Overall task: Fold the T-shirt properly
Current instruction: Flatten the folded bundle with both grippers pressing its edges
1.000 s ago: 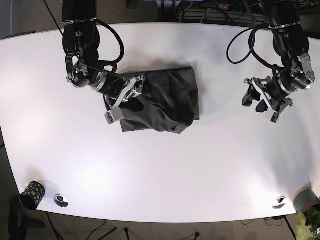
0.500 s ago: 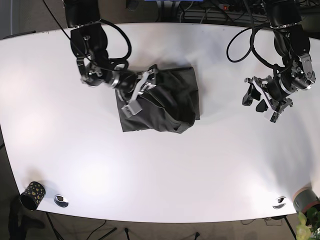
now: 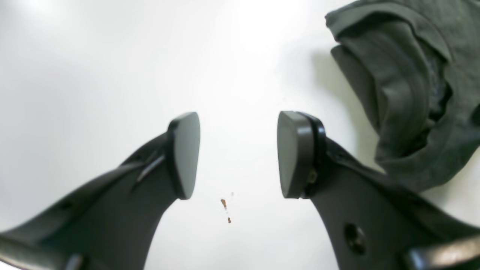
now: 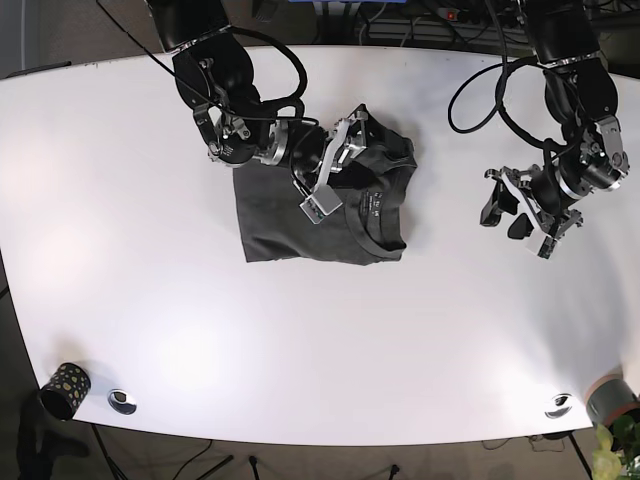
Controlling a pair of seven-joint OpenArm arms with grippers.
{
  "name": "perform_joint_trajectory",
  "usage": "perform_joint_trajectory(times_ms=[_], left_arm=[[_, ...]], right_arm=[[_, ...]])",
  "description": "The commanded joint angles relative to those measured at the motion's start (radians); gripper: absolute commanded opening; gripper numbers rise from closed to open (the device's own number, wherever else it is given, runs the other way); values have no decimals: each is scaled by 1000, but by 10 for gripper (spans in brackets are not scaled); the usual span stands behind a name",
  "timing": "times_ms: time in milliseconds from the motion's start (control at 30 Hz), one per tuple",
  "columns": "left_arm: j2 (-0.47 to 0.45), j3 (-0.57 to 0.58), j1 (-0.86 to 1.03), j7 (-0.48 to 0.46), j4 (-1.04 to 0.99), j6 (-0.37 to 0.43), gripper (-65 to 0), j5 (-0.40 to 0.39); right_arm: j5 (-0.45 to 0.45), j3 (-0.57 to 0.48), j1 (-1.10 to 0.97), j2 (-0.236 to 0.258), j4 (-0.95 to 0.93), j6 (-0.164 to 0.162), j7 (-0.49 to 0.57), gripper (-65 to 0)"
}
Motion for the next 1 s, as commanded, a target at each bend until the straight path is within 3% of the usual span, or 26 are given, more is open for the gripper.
perform_joint_trajectory(times_ms=[0,300,367,567,600,967], left_arm=[[-22,39,-16,-15,31,-2,-349,-18],[-19,309,-21,-15,125,-2,-350,-17],[8,351,-41,-15,122,-2,-350,-17],[102,412,-45,-15,86,-2,-350,-17],[113,417,-47,-15,77,-2,-350,-17],[185,469,-47,-15,-12,-2,-350,-17]], right_arm=[[15,36,13,25,22,8,18,-149],[15,250,24,105,14,8,20,-166],[15,281,50,124,-24,8,20,-233],[15,352,133,141,-212,14,43,-533],[15,352,145,141,-230,14,46,-553],[-13,352,273,139,-385,10,58,-569]])
